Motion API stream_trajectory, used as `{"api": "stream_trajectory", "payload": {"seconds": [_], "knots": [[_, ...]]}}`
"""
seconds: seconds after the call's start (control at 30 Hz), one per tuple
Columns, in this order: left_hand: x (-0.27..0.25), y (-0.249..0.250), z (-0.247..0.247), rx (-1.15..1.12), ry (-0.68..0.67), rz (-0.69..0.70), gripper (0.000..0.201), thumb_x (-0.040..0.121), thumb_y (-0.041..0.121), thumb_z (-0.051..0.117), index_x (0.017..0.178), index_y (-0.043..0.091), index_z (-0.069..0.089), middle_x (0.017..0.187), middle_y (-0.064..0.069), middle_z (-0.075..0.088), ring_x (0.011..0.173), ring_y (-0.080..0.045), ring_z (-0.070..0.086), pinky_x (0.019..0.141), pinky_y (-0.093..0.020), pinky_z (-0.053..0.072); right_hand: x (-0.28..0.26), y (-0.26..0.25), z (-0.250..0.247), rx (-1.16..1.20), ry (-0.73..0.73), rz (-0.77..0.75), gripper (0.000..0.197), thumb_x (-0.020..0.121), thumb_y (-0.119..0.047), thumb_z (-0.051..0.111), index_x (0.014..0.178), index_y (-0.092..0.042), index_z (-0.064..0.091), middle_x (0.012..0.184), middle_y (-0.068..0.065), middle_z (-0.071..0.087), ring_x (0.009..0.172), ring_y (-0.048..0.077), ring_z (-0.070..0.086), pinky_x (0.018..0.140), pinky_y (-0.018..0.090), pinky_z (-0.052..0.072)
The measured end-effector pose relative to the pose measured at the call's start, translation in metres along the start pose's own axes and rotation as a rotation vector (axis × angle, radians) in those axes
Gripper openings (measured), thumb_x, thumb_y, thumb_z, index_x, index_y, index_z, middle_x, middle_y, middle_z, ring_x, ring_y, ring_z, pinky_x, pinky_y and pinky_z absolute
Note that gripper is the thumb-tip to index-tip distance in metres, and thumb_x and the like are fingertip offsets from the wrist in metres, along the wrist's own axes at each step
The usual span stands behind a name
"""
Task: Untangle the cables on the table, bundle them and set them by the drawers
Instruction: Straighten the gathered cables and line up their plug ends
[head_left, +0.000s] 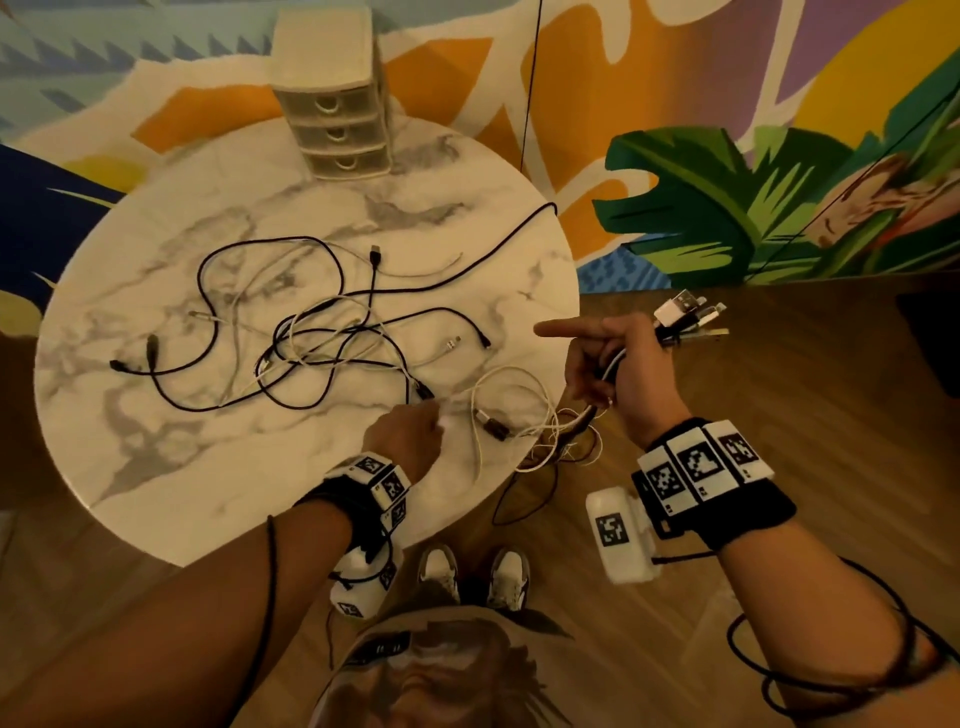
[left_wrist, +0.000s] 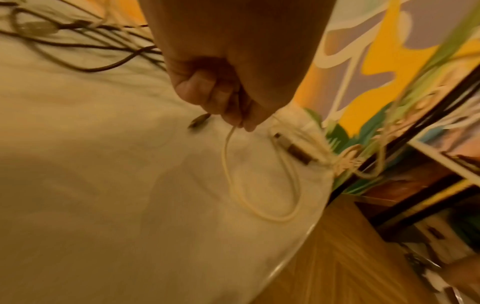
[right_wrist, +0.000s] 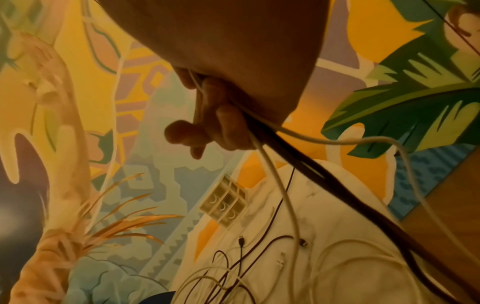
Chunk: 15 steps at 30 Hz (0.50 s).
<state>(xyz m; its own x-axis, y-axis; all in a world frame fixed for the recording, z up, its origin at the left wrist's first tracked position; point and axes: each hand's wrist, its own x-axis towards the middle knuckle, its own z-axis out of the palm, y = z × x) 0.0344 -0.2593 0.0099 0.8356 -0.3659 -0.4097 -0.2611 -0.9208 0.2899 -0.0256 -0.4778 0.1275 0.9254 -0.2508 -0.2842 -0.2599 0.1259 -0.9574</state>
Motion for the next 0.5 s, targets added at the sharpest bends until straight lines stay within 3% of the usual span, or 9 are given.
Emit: {"api": "stream_trajectory", "payload": {"seconds": [0.1,0.2,0.33,0.43,0.5], "knots": [[0.005,0.044,-0.031,-0.084,0.175,0.245,0.019,0.092,0.033,0.048,0.093,0.015,0.055,0.085,-0.009,0.063,0.081,-0.031,0.061,0.066,-0.037,0.049,-0.001,0.004,-0.01,-0.049,0.103,0.026,0.064,0.101,-0.026,0.017,0.08,-0.002,0.072,0.04,0.001,0.039,0.038,0.014,0.03,0.04,0.019,0.024],[0.013,0.096,-0.065,-0.217,0.398,0.427,0.015,0.092,0.032,0.051,0.089,0.018,0.057,0.073,0.005,0.057,0.069,-0.021,0.056,0.062,-0.033,0.046,-0.004,0.005,-0.022,-0.154,0.217,0.067,0.065,0.102,-0.032,0.022,0.066,-0.007,0.07,0.043,0.0,0.035,0.037,0.008,0.028,0.038,0.017,0.026],[0.025,0.136,-0.079,-0.308,0.357,0.482,0.017,0.09,0.034,0.054,0.084,0.02,0.062,0.06,0.006,0.054,0.063,-0.02,0.058,0.058,-0.032,0.047,-0.011,0.003,-0.052,-0.185,0.335,0.067,0.058,0.101,-0.027,0.027,0.063,-0.002,0.062,0.036,-0.007,0.037,0.033,0.004,0.03,0.035,0.014,0.027],[0.03,0.158,-0.095,-0.457,0.507,0.578,0.02,0.091,0.033,0.053,0.081,0.017,0.06,0.056,0.0,0.057,0.055,-0.018,0.055,0.057,-0.036,0.046,-0.016,0.007,-0.08,-0.21,0.407,0.058,0.054,0.097,-0.027,0.032,0.053,-0.011,0.059,0.039,-0.009,0.036,0.037,0.007,0.03,0.039,0.023,0.026],[0.032,0.176,-0.108,-0.621,0.578,0.623,0.022,0.093,0.028,0.051,0.079,0.013,0.058,0.06,-0.003,0.061,0.058,-0.014,0.057,0.062,-0.033,0.047,-0.022,0.011,-0.095,-0.223,0.451,0.053,0.054,0.095,-0.027,0.033,0.049,-0.014,0.057,0.04,-0.007,0.037,0.038,0.008,0.03,0.04,0.024,0.025]]}}
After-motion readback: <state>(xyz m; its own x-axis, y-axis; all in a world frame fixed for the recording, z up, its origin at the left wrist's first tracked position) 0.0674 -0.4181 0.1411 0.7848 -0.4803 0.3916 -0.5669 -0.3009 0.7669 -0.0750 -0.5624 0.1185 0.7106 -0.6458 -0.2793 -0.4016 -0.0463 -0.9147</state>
